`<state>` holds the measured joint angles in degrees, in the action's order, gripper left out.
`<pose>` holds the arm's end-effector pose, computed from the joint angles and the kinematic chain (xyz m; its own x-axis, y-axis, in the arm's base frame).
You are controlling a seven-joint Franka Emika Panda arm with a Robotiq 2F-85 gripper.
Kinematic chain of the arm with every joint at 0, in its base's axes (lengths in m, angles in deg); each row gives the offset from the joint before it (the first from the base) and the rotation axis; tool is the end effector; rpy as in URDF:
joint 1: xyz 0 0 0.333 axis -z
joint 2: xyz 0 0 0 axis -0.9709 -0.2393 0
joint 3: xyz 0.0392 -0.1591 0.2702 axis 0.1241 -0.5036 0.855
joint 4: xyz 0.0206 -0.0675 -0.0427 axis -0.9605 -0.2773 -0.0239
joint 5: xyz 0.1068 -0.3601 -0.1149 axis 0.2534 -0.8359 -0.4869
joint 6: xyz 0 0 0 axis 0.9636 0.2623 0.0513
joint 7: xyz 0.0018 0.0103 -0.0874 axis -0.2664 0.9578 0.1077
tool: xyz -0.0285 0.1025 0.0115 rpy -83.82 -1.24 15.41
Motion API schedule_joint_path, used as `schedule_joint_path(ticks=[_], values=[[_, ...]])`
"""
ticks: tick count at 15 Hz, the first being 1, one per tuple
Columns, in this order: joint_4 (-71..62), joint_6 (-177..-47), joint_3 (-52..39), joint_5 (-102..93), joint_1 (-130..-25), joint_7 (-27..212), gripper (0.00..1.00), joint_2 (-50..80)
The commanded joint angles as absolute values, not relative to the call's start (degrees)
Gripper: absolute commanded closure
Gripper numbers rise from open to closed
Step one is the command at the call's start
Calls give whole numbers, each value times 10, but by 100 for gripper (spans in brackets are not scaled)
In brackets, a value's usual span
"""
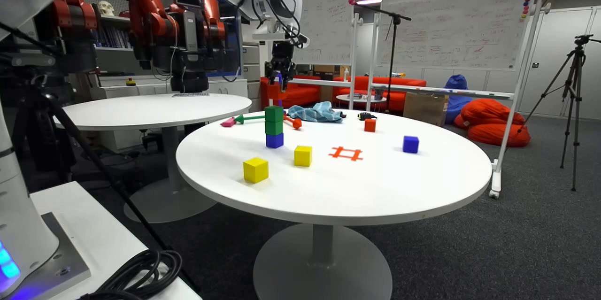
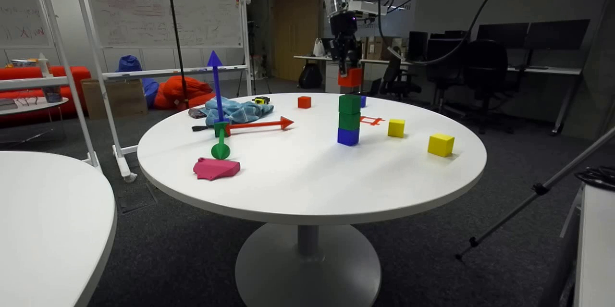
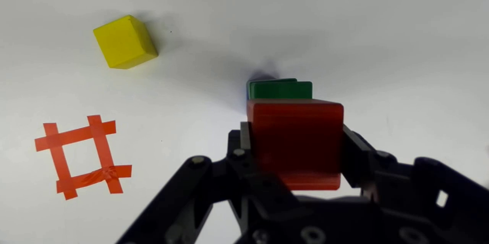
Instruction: Put one orange block on top of the stacked blocks.
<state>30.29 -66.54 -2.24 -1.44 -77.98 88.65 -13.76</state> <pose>0.7355 0.0275 0.3705 0.9734 0.0307 -0.2270 0.0293 -0.9995 -0.0096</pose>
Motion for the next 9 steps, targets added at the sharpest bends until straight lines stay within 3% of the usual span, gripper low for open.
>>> schedule_joint_path(ticks=[1,9], values=[[340,-635,-13,5,-766,873,71,-159],[352,-624,-11,24,-760,874,71,-177]])
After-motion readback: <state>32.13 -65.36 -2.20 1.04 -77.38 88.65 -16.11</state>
